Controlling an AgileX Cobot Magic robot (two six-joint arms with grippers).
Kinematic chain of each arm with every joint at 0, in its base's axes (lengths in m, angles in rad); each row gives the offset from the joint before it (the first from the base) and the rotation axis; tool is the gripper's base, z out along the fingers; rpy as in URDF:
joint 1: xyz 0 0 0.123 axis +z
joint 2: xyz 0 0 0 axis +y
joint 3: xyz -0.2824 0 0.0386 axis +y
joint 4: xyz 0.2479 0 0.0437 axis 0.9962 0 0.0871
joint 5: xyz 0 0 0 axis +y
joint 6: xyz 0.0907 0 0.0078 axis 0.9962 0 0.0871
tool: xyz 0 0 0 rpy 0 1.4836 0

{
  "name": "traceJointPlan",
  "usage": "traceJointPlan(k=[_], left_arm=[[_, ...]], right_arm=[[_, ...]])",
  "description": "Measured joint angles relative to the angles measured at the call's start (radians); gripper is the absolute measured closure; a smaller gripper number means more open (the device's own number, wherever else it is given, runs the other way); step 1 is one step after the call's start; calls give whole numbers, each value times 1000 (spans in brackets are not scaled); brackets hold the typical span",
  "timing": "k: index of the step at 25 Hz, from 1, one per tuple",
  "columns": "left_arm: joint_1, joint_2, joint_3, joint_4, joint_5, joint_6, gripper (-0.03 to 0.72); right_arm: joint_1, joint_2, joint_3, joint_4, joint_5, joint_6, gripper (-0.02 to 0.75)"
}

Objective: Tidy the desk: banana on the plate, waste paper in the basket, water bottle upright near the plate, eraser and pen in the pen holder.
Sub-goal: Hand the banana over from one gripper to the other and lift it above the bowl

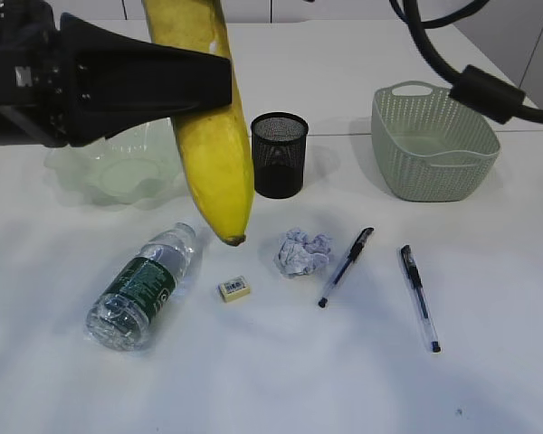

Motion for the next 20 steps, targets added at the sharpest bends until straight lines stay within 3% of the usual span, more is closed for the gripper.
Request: traceJointPlan(k=[12,20], left_arm=[[0,0,0,-2,6,-20,395],[0,0,0,-5,6,-27,421]], right_arm=[[0,0,0,0,-4,-12,479],[2,0,0,2,-2,-24,479]])
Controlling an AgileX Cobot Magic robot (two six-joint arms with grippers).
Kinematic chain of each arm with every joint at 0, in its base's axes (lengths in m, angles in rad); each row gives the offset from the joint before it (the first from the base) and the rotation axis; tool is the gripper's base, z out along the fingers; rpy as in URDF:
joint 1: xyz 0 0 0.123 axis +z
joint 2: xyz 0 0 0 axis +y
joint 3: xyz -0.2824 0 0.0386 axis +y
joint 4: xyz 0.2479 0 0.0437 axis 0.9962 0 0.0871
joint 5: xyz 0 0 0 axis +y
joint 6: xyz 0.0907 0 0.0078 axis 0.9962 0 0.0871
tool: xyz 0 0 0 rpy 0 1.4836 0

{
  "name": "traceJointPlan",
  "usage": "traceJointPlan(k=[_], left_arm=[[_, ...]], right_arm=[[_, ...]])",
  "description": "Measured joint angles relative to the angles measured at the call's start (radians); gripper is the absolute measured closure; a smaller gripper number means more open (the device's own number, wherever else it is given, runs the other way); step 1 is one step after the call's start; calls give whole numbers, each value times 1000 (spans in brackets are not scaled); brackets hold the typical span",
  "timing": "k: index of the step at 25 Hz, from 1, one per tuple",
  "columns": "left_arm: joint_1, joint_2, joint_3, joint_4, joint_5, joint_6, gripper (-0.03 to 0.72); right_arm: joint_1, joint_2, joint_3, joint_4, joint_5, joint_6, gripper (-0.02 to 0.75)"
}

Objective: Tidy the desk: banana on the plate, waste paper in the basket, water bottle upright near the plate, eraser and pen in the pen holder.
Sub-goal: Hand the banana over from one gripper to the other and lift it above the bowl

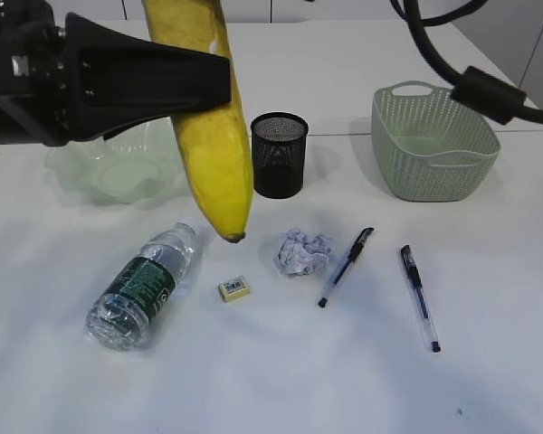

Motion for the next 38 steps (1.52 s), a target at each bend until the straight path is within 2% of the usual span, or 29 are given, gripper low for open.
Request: traceJointPlan(k=[27,31,38], left_arm=[[0,0,0,-14,-4,-2,434],[0,0,0,-17,-5,-4,434],[0,0,0,-19,-31,10,437]], right_arm=[[0,0,0,25,0,-1,475],[0,0,0,25,0,41,434],[1,0,0,57,0,160,288]])
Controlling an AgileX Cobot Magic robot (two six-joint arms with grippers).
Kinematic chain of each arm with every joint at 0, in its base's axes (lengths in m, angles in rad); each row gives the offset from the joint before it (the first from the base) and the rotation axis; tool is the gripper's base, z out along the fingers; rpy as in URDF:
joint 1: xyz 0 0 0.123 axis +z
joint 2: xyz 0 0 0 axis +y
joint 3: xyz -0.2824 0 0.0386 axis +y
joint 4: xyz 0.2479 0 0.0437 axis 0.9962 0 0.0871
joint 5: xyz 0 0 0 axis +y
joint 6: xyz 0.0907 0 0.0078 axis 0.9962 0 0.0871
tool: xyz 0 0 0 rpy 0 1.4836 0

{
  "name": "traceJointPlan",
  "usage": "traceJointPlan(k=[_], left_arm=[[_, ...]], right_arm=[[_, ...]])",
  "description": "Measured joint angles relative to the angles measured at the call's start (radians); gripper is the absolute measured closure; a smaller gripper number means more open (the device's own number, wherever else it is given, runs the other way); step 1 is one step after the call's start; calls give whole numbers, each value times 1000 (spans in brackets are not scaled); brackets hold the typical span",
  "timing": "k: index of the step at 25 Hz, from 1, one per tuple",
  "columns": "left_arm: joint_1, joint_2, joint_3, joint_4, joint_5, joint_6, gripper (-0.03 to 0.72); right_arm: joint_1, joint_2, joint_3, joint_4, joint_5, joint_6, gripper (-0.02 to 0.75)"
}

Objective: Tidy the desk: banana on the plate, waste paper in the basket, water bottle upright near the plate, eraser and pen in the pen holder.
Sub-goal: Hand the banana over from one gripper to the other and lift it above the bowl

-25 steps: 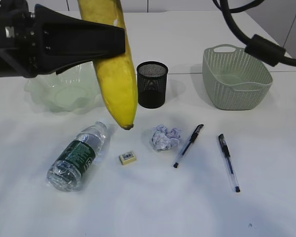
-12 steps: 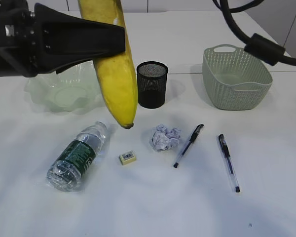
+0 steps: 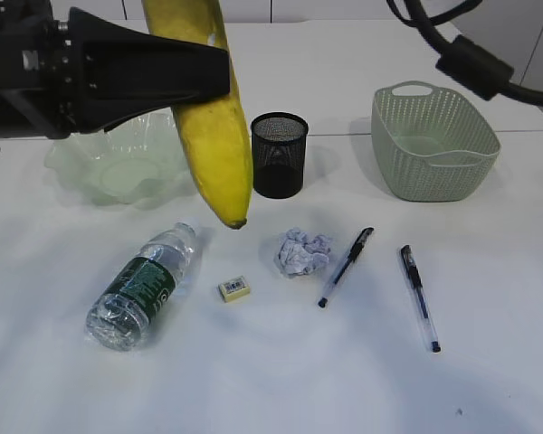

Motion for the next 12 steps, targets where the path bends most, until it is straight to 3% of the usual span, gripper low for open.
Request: traceJointPlan(k=[12], left_arm=[[0,0,0,24,-15,0,438]], right_arm=[[2,0,0,-35,2,87,234]])
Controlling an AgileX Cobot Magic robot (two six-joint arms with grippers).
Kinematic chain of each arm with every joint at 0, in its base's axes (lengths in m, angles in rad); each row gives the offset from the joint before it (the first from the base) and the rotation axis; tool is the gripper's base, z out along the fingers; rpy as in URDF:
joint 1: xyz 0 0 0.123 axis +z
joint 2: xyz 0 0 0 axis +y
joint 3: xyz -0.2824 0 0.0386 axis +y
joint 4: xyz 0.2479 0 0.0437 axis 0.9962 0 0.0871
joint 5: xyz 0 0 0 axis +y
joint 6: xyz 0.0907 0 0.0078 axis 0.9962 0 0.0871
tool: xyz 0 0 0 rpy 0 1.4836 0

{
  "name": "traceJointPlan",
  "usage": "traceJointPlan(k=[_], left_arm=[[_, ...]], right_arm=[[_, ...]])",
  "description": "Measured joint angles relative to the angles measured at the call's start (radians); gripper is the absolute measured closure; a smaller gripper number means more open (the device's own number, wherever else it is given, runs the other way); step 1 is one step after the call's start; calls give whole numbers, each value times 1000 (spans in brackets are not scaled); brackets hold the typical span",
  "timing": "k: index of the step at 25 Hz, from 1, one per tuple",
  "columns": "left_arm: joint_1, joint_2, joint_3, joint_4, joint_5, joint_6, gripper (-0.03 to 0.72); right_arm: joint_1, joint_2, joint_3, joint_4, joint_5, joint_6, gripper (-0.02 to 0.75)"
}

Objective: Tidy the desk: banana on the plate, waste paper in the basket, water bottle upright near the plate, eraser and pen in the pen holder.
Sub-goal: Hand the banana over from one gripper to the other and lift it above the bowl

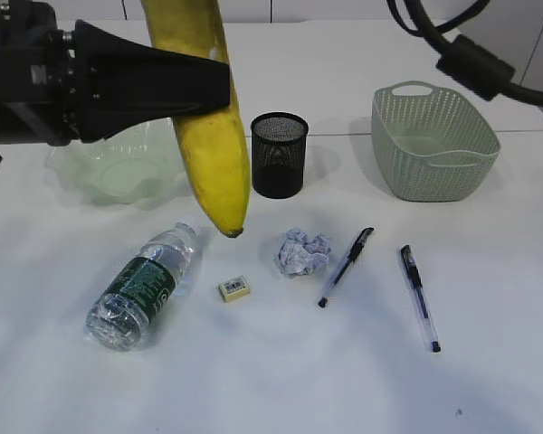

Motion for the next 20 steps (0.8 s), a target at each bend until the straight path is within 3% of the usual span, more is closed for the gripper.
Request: traceJointPlan(k=[9,15,20], left_arm=[[0,0,-63,7,-19,2,439],[0,0,-63,15,-37,0,439],[-2,0,-63,39,-75,-2,439]], right_arm=[[0,0,0,-14,0,16,233],[0,0,0,-23,0,74,157],[0,0,0,-46,-6,96,141]])
